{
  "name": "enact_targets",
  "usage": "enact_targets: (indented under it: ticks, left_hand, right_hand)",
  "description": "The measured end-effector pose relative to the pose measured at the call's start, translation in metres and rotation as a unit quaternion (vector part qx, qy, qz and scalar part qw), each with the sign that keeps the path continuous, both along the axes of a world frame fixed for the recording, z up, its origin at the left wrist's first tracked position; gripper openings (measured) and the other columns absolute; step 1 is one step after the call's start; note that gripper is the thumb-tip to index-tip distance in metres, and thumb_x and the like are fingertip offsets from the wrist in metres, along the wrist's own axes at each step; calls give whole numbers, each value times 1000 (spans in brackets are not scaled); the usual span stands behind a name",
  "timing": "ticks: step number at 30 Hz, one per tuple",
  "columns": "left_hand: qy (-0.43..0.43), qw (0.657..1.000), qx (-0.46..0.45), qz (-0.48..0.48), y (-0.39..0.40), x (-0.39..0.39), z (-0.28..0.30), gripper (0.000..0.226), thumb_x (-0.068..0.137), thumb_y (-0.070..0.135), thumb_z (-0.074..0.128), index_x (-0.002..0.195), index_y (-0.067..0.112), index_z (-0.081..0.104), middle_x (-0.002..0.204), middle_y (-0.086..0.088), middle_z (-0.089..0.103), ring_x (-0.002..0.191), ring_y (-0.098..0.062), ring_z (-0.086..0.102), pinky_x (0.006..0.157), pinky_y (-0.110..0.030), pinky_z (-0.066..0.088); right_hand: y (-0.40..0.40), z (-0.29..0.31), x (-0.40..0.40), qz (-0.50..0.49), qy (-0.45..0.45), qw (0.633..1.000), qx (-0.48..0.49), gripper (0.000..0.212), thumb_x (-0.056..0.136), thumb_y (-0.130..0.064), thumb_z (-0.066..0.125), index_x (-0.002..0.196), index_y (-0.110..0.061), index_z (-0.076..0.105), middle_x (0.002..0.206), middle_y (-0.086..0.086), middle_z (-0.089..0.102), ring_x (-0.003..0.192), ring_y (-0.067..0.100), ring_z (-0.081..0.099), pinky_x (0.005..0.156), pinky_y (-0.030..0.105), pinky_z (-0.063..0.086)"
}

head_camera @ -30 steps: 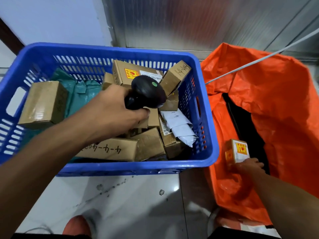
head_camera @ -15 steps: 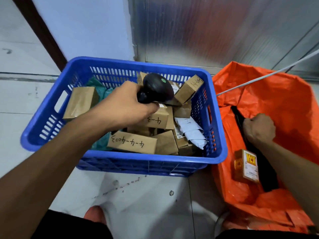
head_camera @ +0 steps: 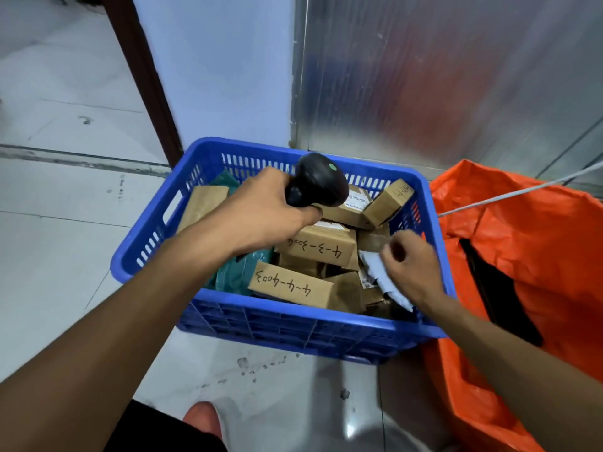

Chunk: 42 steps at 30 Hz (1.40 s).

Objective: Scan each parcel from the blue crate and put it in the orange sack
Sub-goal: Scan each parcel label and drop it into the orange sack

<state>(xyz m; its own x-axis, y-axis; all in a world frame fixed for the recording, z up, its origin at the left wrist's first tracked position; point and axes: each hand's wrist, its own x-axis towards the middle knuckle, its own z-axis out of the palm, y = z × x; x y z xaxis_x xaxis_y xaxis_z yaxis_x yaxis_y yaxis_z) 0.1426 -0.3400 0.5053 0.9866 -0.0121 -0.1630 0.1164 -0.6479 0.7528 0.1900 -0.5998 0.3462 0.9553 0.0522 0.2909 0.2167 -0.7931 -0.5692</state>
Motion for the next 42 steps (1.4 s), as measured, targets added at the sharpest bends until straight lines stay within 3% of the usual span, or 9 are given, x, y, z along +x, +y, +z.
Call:
enact_targets:
  ticks: [2,5,8,13,18,23,30,35,42]
  left_hand:
    - [-5,1000,1,4,2,-2,3,19,87,35,72,84,18,67,65,1,65,45,-9,53,61,-28,47]
    - [-17,1000,-1,11,5,-4,6,19,87,35,72,83,17,66,64,2,64,45,-8,52,61,-28,46]
    - [-26,1000,-1,17,8,-5,8,21,86,38,73,86,18,67,70,0,67,53,-13,54,69,-33,54]
    - [-25,999,-12,24,13,-5,10,20,85,39,73,91,21,68,72,-1,69,53,-13,54,63,-31,50]
    - [-38,999,-24,22,15,-4,11,15,85,36,73,87,21,68,67,-1,68,57,-17,60,64,-37,54]
    - [-45,998,-33,14,18,-4,9,12,83,34,73,87,24,67,74,1,70,75,-19,72,76,-43,60]
    - [-57,998,-25,21,21,-1,12,14,83,33,70,83,20,66,70,2,64,77,-24,68,74,-41,56]
    - [-58,997,-33,25,21,-3,14,15,84,35,71,83,21,66,68,3,62,80,-25,69,76,-41,56]
    - [-57,997,-31,30,21,-7,16,14,85,36,70,91,23,67,81,0,70,83,-21,69,83,-46,58]
  right_hand:
    - [27,-4,-5,7,78,996,40,10,93,-23,64,95,-16,57,93,-1,55,75,11,53,68,31,42]
    - [53,-10,-8,-22,126,990,60,43,90,-33,68,124,-15,49,120,2,43,101,16,51,84,32,47]
    - [66,-14,-3,-5,133,990,45,58,85,-36,75,131,-19,45,125,2,37,114,19,44,97,37,46]
    - [81,-19,11,-109,297,893,319,95,67,-69,70,142,-23,32,142,6,34,122,27,47,102,50,48]
    - [75,-19,23,11,261,953,156,102,69,-60,82,151,-25,34,154,-2,22,142,22,26,117,43,30]
    - [73,-19,40,72,326,938,93,120,44,-77,82,145,-25,43,146,2,40,128,19,46,108,45,45]
    - [78,-21,34,96,276,953,74,101,62,-55,88,146,-26,39,140,-1,40,122,15,44,104,35,45]
    - [84,-21,19,101,228,968,22,100,56,-65,86,140,-39,40,125,-4,32,119,16,36,102,35,43]
    - [79,-6,8,89,199,975,49,84,63,-53,88,129,-42,37,117,-6,31,112,17,43,91,33,51]
